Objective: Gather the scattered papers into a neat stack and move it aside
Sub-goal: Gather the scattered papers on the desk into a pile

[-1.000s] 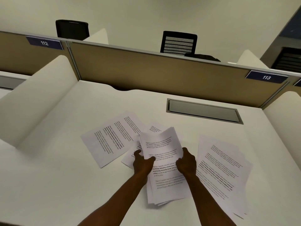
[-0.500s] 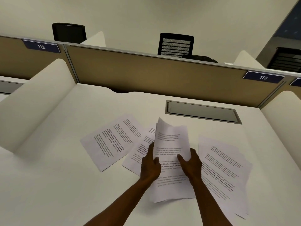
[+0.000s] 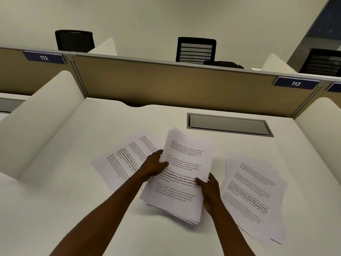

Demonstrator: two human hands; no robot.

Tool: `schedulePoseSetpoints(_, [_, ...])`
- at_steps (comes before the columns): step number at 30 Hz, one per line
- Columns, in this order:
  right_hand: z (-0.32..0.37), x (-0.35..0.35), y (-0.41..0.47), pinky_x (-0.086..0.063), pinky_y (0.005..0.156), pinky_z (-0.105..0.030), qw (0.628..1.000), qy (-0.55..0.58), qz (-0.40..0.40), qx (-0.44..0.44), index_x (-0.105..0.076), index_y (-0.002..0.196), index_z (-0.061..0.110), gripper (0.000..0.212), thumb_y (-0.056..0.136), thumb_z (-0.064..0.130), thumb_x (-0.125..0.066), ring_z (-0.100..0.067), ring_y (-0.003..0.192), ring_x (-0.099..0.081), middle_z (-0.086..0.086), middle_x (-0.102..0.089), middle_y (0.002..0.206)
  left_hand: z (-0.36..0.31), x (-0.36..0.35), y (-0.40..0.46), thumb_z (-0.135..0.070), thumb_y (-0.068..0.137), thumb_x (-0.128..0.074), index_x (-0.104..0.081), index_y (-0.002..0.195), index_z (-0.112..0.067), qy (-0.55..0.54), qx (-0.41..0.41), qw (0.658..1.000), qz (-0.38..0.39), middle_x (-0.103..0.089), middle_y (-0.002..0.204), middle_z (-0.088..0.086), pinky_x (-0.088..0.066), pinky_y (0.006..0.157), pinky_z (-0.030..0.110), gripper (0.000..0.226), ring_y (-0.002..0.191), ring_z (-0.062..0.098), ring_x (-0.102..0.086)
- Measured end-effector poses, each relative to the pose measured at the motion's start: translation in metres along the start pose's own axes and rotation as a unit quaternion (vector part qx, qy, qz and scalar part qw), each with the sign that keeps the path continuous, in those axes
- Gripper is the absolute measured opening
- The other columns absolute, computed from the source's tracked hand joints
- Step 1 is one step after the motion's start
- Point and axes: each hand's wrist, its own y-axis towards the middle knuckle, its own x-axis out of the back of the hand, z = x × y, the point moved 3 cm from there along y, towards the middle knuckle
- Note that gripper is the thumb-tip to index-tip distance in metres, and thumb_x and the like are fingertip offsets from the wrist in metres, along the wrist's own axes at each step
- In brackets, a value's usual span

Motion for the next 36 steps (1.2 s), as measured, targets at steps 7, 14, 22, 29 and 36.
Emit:
schedulePoseSetpoints(7, [-0.024,-0.024,-0.016,-0.047,0.1,-0.034,0.967,-0.216,-0.123,0.046,-0.049,0.139,0.006,0.047,0.093,0.005,-0.06,-0.033,0.116,-0.06,-0.016,-0.061,0.131,0.013,-0.03,0.022,-0.041,0.087,-0.065,-0.04,0.141,-0.014,0.231,0.018,0.973,0.004,-0.05,0.135,0.016,-0.047,0.102,0.047,0.065,0.125,0.032,-0.05])
schedulePoseSetpoints(14, [-0.026,-0.036,-0.025,-0.041,0.107,-0.041,0.928,-0.337,-0.146,0.064,-0.041,0.143,0.0,0.053,0.094,0.006,-0.058,-0.035,0.127,-0.05,-0.021,-0.052,0.136,0.022,-0.047,0.025,-0.048,0.085,-0.064,-0.028,0.147,-0.018,0.266,0.041,0.963,-0.029,-0.044,0.14,0.015,-0.039,0.106,0.05,0.077,0.131,0.033,-0.04])
schedulePoseSetpoints(22, [-0.026,-0.034,-0.021,-0.043,0.107,-0.043,0.917,-0.369,-0.145,0.041,-0.041,0.143,-0.001,0.057,0.092,0.009,-0.063,-0.036,0.127,-0.049,-0.023,-0.05,0.137,0.018,-0.042,0.028,-0.048,0.082,-0.07,-0.036,0.143,-0.015,0.189,0.044,0.981,-0.03,-0.05,0.136,0.016,-0.047,0.103,0.048,0.078,0.126,0.033,-0.049])
schedulePoseSetpoints(29, [-0.022,-0.041,-0.022,-0.033,0.113,-0.048,0.856,-0.494,-0.145,0.037,-0.038,0.146,0.013,0.071,0.086,0.035,-0.069,-0.038,0.144,-0.022,-0.02,-0.024,0.158,0.022,-0.05,0.018,-0.047,0.079,-0.07,-0.031,0.143,-0.016,0.247,0.017,0.968,-0.035,-0.051,0.135,0.013,-0.045,0.102,0.049,0.081,0.124,0.032,-0.05])
schedulePoseSetpoints(36, [-0.013,-0.047,-0.021,-0.05,0.101,-0.048,0.907,-0.398,-0.12,0.07,-0.047,0.138,0.007,0.066,0.081,0.026,-0.074,-0.034,0.124,-0.054,-0.016,-0.057,0.137,0.028,-0.052,0.015,-0.034,0.078,-0.07,-0.029,0.142,-0.017,0.277,-0.004,0.96,-0.039,-0.053,0.13,0.012,-0.04,0.1,0.047,0.078,0.123,0.032,-0.046])
